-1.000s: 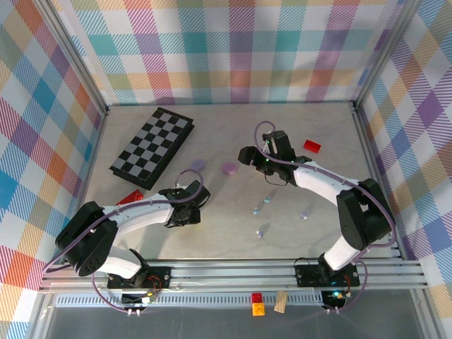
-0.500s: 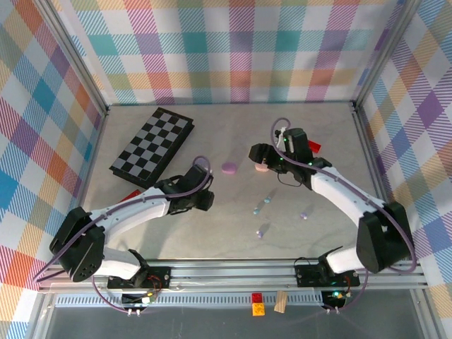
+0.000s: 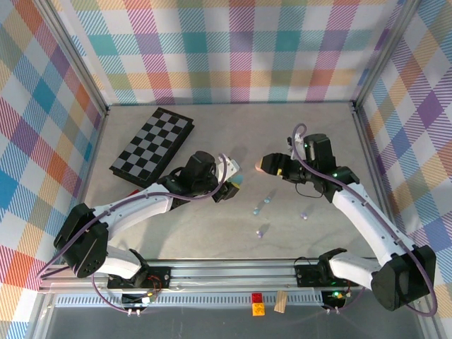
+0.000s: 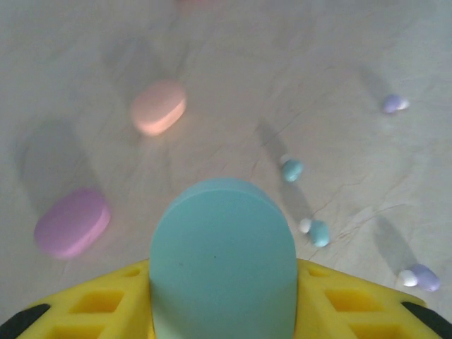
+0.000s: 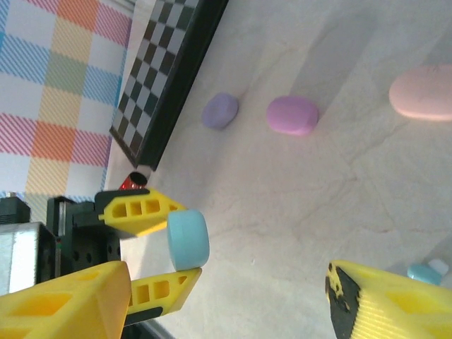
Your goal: Insert wireless bluetooth earbuds into charging case
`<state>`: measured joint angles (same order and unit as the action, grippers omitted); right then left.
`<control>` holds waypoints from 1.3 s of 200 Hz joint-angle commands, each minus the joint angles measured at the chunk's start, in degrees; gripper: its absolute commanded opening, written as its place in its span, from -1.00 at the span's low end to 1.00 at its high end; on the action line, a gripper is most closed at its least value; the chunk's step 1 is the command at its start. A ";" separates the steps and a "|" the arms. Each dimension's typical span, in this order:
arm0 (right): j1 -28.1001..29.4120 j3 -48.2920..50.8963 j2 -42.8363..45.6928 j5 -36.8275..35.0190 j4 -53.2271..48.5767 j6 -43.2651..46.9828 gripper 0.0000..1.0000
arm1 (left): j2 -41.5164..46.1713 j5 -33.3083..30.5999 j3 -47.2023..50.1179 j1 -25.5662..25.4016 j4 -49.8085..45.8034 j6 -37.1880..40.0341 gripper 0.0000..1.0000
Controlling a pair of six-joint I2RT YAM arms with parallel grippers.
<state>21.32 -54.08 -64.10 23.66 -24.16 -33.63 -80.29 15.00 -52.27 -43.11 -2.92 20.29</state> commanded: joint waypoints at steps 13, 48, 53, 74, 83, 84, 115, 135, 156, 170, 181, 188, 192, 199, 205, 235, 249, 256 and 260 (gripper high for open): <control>-0.29 1.36 0.32 8.17 -2.10 2.04 0.40 | -0.02 10.71 -0.29 0.13 6.14 9.87 -0.07; -0.14 2.62 -2.45 16.46 2.18 -0.06 0.34 | -0.70 13.68 -1.34 0.18 6.82 10.90 -0.07; -0.06 2.77 -2.68 16.94 2.59 -0.32 0.34 | -0.66 13.85 -1.58 0.19 6.90 10.98 -0.07; 0.11 2.62 -3.78 18.31 3.36 -0.33 0.31 | -0.74 14.36 -1.59 0.13 7.22 11.35 -0.07; 0.20 2.48 -4.38 18.69 3.45 -0.14 0.30 | -0.83 14.36 -1.53 0.18 7.60 11.22 -0.07; 0.21 2.48 -4.46 18.74 3.48 -0.13 0.30 | -0.83 14.36 -1.57 0.16 7.59 11.19 -0.07; 1.23 2.84 -7.18 20.36 7.29 -2.76 0.28 | -1.36 14.96 -1.51 0.17 9.51 9.95 -0.14; 1.96 2.32 -8.55 21.29 8.18 -3.41 0.20 | -1.01 14.97 -1.54 0.15 9.97 9.66 -0.25; 2.06 2.14 -8.97 21.14 7.89 -3.49 0.03 | -0.66 14.20 -1.41 0.13 10.21 9.56 -0.27; 2.06 2.13 -9.10 21.40 8.28 -4.00 -0.10 | -0.77 13.66 -1.25 0.14 10.68 9.47 -0.24; 2.06 2.30 -9.12 21.80 8.75 -4.62 -0.18 | -0.83 13.35 -1.04 0.16 11.15 9.24 -0.22; 2.06 2.31 -9.12 22.02 8.92 -5.04 -0.26 | -0.94 13.15 -0.87 0.13 11.67 8.97 -0.21; 2.06 2.31 -9.04 22.04 8.94 -5.14 -0.29 | -0.92 13.05 -0.81 0.21 11.97 8.85 -0.21; 2.01 2.29 -8.90 21.81 8.93 -5.44 -0.36 | -0.92 12.90 -0.66 0.14 12.64 8.63 -0.20; 2.00 2.30 -8.77 21.50 8.90 -5.61 -0.40 | -0.90 12.70 -0.40 0.18 13.47 8.34 -0.17; 1.24 2.84 -7.36 21.33 10.89 -7.86 -0.53 | 0.42 11.13 3.69 0.48 23.82 4.92 0.48; -0.12 4.26 -6.15 23.83 15.59 -10.72 -0.57 | 1.15 11.02 6.56 1.25 31.02 2.08 0.69; -0.90 5.09 -5.51 25.33 18.27 -12.45 -0.58 | 1.40 11.33 7.94 1.85 34.61 -0.13 0.76; -1.28 5.51 -5.16 26.04 19.74 -13.51 -0.58 | 1.52 11.59 8.46 2.24 36.46 -1.77 0.80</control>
<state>22.20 -50.74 -72.29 44.86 -13.43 -41.56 -80.90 26.00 -47.66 -42.48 18.81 24.75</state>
